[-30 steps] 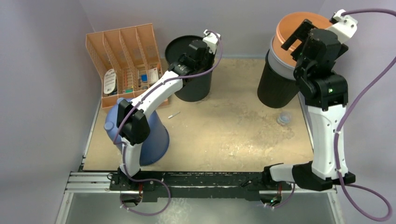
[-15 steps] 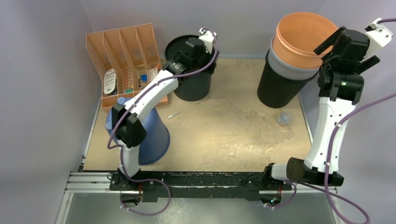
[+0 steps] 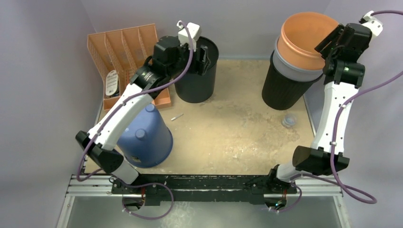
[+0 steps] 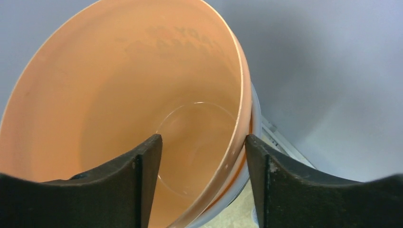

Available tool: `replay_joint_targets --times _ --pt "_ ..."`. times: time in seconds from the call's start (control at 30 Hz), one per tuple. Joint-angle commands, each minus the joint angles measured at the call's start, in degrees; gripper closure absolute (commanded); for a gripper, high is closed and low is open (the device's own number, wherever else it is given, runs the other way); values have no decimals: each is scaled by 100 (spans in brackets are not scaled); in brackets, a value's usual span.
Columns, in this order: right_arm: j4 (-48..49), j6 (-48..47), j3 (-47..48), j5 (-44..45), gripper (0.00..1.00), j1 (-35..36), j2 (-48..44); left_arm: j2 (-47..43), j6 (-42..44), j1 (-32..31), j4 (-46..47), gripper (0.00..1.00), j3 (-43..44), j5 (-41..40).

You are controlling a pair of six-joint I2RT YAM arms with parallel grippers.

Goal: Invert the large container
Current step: Turn the container upside down at the center of the board, then pick up the container from the container.

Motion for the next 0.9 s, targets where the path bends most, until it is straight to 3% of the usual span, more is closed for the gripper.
replay_joint_targets --times 0.0,0.13,0.3,0.43,0.57,0.77,0.87 --pt "271 -83 222 -485 39 -120 133 -620 -240 -60 77 31 -368 389" --pt "396 -61 192 -501 61 -142 113 -934 -439 -103 -348 31 -658 886" --pt "434 -207 751 -435 100 -142 216 -1414 -317 -155 -990 33 -1716 890" --pt "377 -278 1445 -322 100 -147 468 -1683 -413 -159 -1875 33 -2180 1101" --pt "338 -360 2016 -248 100 -140 637 -1829 -691 -164 -2521 35 -2664 819" --pt "280 -663 2701 202 100 -146 807 -2046 -1059 -76 -2941 37 -3434 -593" --pt "328 -788 3005 391 100 -146 828 -1922 -1213 336 -2890 37 -3655 -1019"
